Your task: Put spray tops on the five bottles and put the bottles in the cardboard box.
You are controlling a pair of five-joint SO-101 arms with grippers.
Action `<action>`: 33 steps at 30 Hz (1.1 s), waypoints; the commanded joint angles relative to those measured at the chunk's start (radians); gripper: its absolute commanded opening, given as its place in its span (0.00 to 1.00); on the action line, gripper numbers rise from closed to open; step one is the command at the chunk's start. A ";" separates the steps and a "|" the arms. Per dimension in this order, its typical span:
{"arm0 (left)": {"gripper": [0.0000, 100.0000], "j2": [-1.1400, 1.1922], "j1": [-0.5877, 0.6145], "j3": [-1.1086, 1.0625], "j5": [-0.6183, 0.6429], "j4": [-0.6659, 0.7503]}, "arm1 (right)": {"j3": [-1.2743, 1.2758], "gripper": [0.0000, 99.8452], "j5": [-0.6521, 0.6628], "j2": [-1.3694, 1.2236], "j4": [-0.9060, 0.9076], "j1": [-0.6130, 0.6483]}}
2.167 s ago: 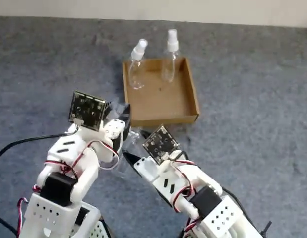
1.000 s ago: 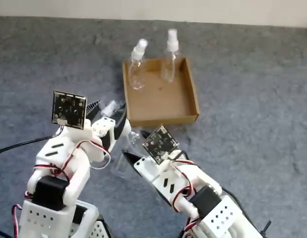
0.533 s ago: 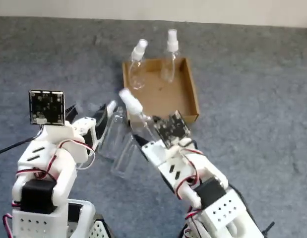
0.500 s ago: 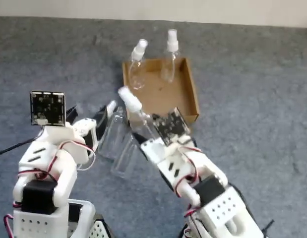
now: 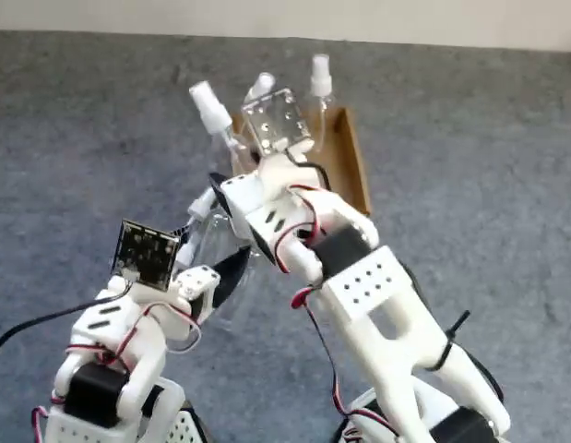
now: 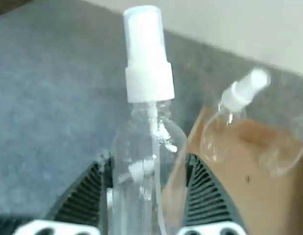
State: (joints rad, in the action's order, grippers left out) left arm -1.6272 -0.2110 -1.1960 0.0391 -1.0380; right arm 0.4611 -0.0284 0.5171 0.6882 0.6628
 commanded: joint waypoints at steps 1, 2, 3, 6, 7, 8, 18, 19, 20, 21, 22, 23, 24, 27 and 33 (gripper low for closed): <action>0.26 0.104 0.059 -0.071 -0.011 0.232 | -0.127 0.00 -0.015 0.027 0.131 0.021; 0.26 0.139 0.073 -0.076 -0.015 0.269 | -0.139 0.00 -0.014 0.047 0.163 0.019; 0.26 0.177 0.084 -0.074 -0.031 0.290 | -0.151 0.00 -0.014 0.070 0.193 0.018; 0.26 0.274 0.087 -0.053 -0.043 0.325 | -0.159 0.00 -0.014 0.151 0.234 0.016; 0.26 0.300 0.087 -0.039 -0.041 0.331 | -0.159 0.00 -0.014 0.177 0.245 0.019; 0.26 0.325 0.087 -0.027 -0.041 0.333 | -0.157 0.00 -0.014 0.199 0.265 0.021; 0.26 0.392 0.130 -0.010 -0.040 0.368 | -0.156 0.00 0.052 0.232 0.325 -0.010; 0.26 0.392 0.156 -0.010 -0.040 0.368 | -0.156 0.00 0.054 0.213 0.295 -0.035; 0.26 0.392 0.189 -0.010 -0.040 0.368 | -0.156 0.00 0.054 0.186 0.260 -0.054; 0.25 0.392 0.226 -0.010 -0.040 0.368 | -0.156 0.00 0.054 0.159 0.220 -0.081; 0.23 0.392 0.269 -0.012 -0.040 0.368 | -0.157 0.00 0.055 0.120 0.173 -0.107; 0.21 0.392 0.306 -0.012 -0.038 0.368 | -0.157 0.00 0.055 0.082 0.130 -0.124; 0.17 0.392 0.341 -0.012 -0.038 0.368 | -0.159 0.00 0.055 0.039 0.079 -0.134; 0.05 0.392 0.404 -0.012 -0.037 0.373 | -0.163 0.00 0.055 -0.091 -0.068 -0.151; 0.01 0.392 0.407 -0.013 -0.037 0.373 | -0.159 0.00 0.051 -0.297 -0.265 -0.151</action>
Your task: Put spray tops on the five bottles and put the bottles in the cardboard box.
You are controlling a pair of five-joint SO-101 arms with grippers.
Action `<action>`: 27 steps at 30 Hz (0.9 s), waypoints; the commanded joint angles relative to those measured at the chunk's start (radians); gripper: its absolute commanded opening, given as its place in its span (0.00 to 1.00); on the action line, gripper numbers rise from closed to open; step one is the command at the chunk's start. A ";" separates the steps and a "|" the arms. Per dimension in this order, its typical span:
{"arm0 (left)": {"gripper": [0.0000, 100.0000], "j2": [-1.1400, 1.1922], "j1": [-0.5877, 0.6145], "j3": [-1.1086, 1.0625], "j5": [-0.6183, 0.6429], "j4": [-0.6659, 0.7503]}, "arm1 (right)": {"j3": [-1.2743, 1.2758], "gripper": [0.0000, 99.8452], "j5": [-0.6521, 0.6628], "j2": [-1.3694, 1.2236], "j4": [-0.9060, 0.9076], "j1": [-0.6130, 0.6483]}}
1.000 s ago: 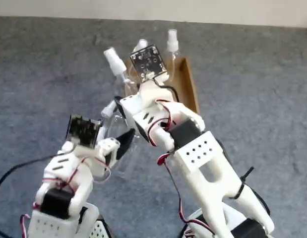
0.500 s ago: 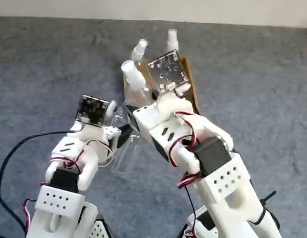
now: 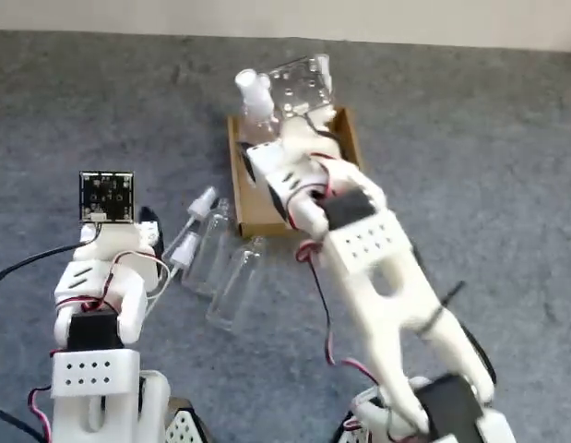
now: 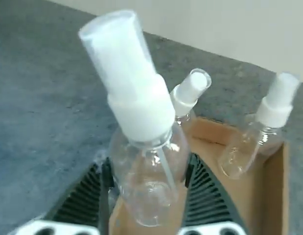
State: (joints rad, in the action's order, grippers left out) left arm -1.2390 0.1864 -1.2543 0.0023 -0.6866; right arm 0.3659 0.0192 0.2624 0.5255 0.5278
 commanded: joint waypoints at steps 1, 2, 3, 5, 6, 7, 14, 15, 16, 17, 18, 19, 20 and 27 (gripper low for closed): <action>0.01 0.004 0.010 0.045 0.000 0.021 | -0.064 0.00 0.003 -0.070 -0.127 -0.016; 0.01 0.004 0.010 0.045 0.000 0.021 | -0.064 0.00 0.003 -0.094 -0.145 -0.016; 0.01 0.004 0.010 0.045 0.000 0.021 | -0.064 0.00 0.003 -0.117 -0.160 -0.016; 0.01 0.004 0.010 0.045 0.000 0.021 | -0.064 0.00 0.003 -0.159 -0.186 -0.016; 0.01 0.004 0.010 0.045 0.000 0.021 | -0.062 0.00 0.003 -0.177 -0.200 -0.016; 0.01 0.004 0.010 0.045 0.000 0.021 | -0.062 0.00 0.003 -0.193 -0.209 -0.016; 0.01 0.008 0.005 0.045 0.000 0.021 | -0.041 0.00 -0.026 -0.259 -0.272 -0.016; 0.01 0.008 0.005 0.045 0.000 0.021 | -0.022 0.00 -0.040 -0.260 -0.297 -0.016; 0.01 0.010 0.005 0.045 0.000 0.021 | 0.001 0.00 -0.043 -0.260 -0.328 -0.016; 0.01 0.010 0.005 0.045 0.000 0.021 | 0.024 0.00 -0.043 -0.260 -0.358 -0.016; 0.01 0.010 0.005 0.045 0.000 0.021 | 0.044 0.00 -0.044 -0.260 -0.383 -0.016; 0.01 0.010 0.005 0.045 0.000 0.021 | 0.056 0.00 -0.046 -0.262 -0.400 -0.016; 0.01 0.010 0.004 0.045 0.000 0.021 | 0.068 0.00 -0.046 -0.265 -0.412 -0.016; 0.01 0.010 0.004 0.045 0.000 0.021 | 0.084 0.00 -0.043 -0.268 -0.421 -0.015</action>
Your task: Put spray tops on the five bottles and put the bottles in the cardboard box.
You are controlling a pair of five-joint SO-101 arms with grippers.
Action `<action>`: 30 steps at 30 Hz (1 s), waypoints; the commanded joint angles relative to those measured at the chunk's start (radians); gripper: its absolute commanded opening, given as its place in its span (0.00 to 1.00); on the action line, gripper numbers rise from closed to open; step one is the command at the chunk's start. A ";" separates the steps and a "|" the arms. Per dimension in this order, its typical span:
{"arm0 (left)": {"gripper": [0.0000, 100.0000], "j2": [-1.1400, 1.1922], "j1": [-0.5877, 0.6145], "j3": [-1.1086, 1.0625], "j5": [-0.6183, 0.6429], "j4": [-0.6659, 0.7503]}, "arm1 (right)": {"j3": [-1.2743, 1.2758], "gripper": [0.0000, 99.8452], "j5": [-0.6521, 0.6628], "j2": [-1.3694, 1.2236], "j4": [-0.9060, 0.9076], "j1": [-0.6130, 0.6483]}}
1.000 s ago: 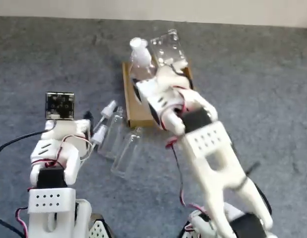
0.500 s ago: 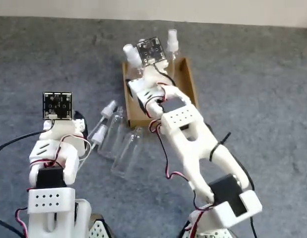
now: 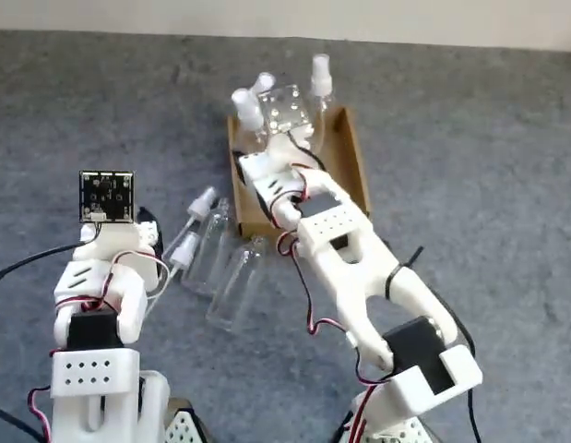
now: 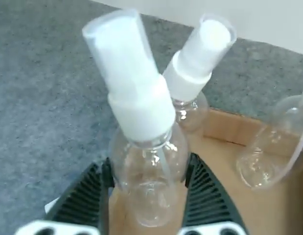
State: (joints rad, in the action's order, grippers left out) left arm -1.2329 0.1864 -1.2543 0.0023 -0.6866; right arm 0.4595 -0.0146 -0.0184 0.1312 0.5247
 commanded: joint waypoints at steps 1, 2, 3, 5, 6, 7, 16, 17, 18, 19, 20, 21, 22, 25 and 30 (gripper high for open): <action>0.01 0.004 0.004 0.044 0.000 0.021 | -0.008 0.00 -0.009 0.013 -0.027 -0.012; 0.01 0.004 0.004 0.044 0.000 0.021 | -0.008 0.00 -0.009 0.013 -0.027 -0.012; 0.01 0.004 0.004 0.044 0.000 0.021 | -0.008 0.00 -0.009 0.013 -0.027 -0.012; 0.01 0.005 0.004 0.044 0.000 0.021 | -0.008 0.00 -0.011 0.012 -0.027 -0.012; 0.01 0.005 0.004 0.044 0.000 0.021 | -0.007 0.00 -0.011 0.010 -0.027 -0.010; 0.01 0.005 0.004 0.044 0.000 0.021 | -0.002 0.00 -0.012 0.002 -0.027 -0.010; 0.01 0.005 0.004 0.044 0.000 0.020 | -0.004 0.00 -0.012 -0.054 -0.028 -0.010; 0.01 0.005 0.004 0.044 0.000 0.020 | -0.004 0.00 -0.012 -0.050 -0.028 -0.010; 0.01 0.005 0.004 0.044 0.000 0.020 | -0.004 0.00 -0.009 -0.045 -0.028 -0.010; 0.01 0.005 0.004 0.044 0.000 0.020 | -0.001 0.00 -0.008 -0.045 -0.028 -0.008; 0.01 0.005 0.004 0.044 0.000 0.020 | -0.001 0.00 -0.008 -0.045 -0.027 -0.008; 0.01 0.005 0.004 0.044 0.000 0.020 | -0.001 0.01 -0.008 -0.045 -0.027 -0.008; 0.01 0.005 0.004 0.044 0.000 0.020 | -0.001 0.01 -0.008 -0.045 -0.025 -0.008; 0.01 0.005 0.004 0.044 0.000 0.020 | -0.001 0.01 -0.008 -0.045 -0.022 -0.007; 0.01 0.005 0.004 0.044 0.000 0.020 | 0.001 0.12 -0.008 -0.045 -0.019 -0.004</action>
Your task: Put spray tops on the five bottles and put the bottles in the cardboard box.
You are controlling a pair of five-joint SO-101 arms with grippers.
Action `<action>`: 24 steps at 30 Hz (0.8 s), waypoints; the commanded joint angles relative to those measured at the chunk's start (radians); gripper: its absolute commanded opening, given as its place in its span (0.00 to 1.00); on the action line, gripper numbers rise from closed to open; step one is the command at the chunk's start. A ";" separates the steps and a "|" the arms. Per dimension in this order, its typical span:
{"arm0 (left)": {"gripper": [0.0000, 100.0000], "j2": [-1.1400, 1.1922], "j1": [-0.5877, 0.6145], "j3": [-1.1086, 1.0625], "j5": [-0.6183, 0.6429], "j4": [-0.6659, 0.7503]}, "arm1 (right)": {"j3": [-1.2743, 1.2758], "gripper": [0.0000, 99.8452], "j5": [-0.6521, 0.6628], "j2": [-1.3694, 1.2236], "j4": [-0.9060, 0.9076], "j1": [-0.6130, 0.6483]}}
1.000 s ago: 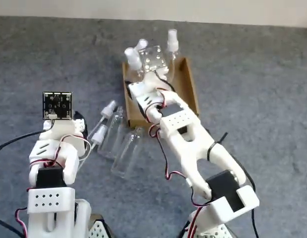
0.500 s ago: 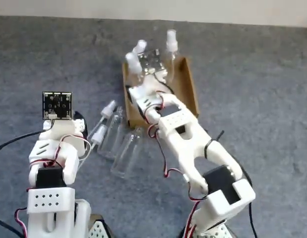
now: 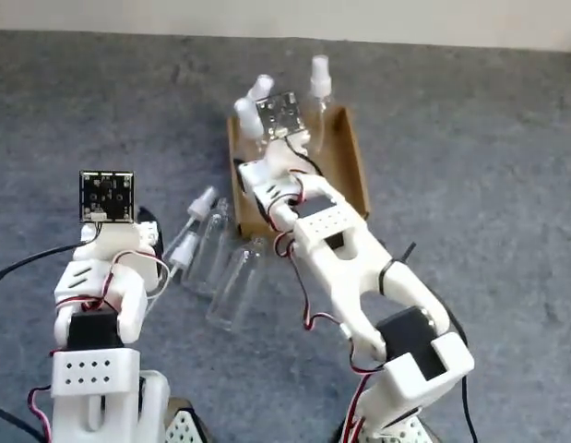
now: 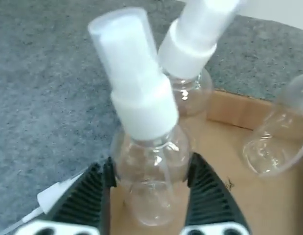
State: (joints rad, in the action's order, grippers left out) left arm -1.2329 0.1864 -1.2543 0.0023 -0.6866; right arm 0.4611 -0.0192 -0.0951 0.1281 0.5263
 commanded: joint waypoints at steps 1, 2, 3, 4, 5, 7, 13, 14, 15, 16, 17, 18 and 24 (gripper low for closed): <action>0.01 0.005 0.004 0.044 0.000 0.020 | -0.001 0.13 -0.003 0.031 -0.016 0.001; 0.01 0.005 0.004 0.044 0.000 0.020 | -0.001 0.14 -0.003 0.031 -0.016 0.007; 0.01 0.005 0.004 0.044 0.000 0.020 | 0.001 0.15 -0.003 0.031 -0.016 0.010; 0.01 0.005 0.004 0.044 0.000 0.020 | 0.001 0.15 -0.003 0.031 -0.016 0.018; 0.01 0.005 0.004 0.044 0.000 0.020 | 0.001 0.16 -0.003 0.031 -0.016 0.027; 0.01 0.005 0.004 0.044 0.000 0.020 | 0.001 0.16 -0.003 0.031 -0.016 0.035; 0.01 0.005 0.004 0.044 0.000 0.020 | -0.001 0.16 -0.003 0.033 -0.016 0.042; 0.01 0.005 0.004 0.044 0.000 0.020 | -0.001 0.18 -0.005 0.033 -0.016 0.042; 0.01 0.005 0.004 0.044 0.000 0.020 | -0.001 0.20 -0.006 0.033 -0.016 0.042; 0.01 0.005 0.004 0.044 0.000 0.020 | -0.001 0.22 -0.008 0.033 -0.016 0.042; 0.01 0.005 0.004 0.044 0.000 0.020 | -0.001 0.24 -0.008 0.033 -0.016 0.042; 0.01 0.005 0.004 0.044 0.000 0.020 | -0.001 0.25 -0.005 0.033 -0.015 0.042; 0.01 0.005 0.004 0.044 0.000 0.020 | -0.007 0.28 -0.006 0.033 0.047 0.042</action>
State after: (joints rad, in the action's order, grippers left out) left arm -1.2329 0.1864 -1.2543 0.0023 -0.6866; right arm 0.4626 -0.0176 -0.0982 0.1343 0.5524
